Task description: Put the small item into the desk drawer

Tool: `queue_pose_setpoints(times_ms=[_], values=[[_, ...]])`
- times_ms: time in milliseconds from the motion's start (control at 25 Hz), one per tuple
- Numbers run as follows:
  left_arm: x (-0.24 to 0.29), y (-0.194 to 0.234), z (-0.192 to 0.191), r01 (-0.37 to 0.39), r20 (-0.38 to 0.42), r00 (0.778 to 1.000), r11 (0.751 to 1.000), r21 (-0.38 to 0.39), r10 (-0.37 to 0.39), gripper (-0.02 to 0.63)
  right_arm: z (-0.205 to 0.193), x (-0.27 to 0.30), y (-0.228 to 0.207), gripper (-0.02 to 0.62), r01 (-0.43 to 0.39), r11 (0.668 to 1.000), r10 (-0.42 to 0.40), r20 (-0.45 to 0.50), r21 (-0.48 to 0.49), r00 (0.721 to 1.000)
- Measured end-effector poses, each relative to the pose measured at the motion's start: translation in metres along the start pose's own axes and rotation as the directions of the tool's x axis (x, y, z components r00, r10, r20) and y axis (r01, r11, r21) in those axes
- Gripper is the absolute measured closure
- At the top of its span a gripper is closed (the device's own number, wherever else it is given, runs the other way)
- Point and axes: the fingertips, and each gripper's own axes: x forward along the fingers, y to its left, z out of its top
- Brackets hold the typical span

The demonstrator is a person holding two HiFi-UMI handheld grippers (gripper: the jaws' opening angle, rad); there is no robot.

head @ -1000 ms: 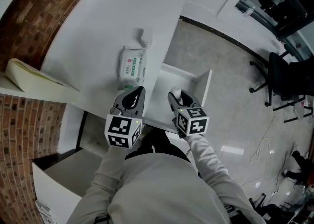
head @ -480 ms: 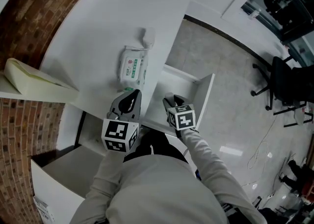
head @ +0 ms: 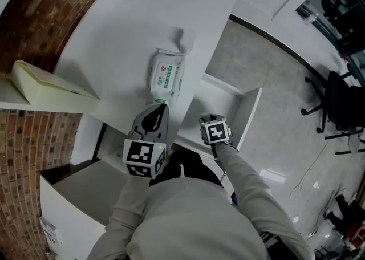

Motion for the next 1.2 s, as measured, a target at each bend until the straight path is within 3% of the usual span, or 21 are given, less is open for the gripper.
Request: queue_pose_setpoints(times_ms=[400, 560, 680, 880, 1200], values=[[0.000, 0.006, -0.007, -0.024, -0.026, 0.999, 1.000, -0.009, 0.023, 0.586, -0.022, 0.022, -0.001, 0.405, -0.034, 0.999, 0.034, -0.114, -0.002, 0.993], [0.000, 0.007, -0.008, -0.032, -0.033, 0.999, 0.999, -0.011, 0.031, 0.586, -0.047, 0.017, -0.031, 0.405, 0.099, 0.994, -0.110, -0.241, -0.056, 0.964], [-0.002, 0.008, -0.007, -0.040, -0.032, 0.999, 0.999, -0.011, 0.040, 0.587, -0.033, 0.025, -0.031, 0.406, 0.085, 0.988, -0.108, -0.187, -0.130, 0.976], [-0.005, 0.010, -0.009, -0.057, -0.039, 0.998, 0.998, -0.014, 0.056, 0.587, -0.028, 0.035, -0.026, 0.405, 0.046, 0.986, -0.072, -0.161, -0.159, 0.984], [-0.011, 0.016, -0.015, -0.084, -0.053, 0.995, 0.996, -0.021, 0.083, 0.587, -0.039, 0.043, -0.028, 0.405, 0.060, 0.981, -0.098, -0.203, -0.185, 0.974]])
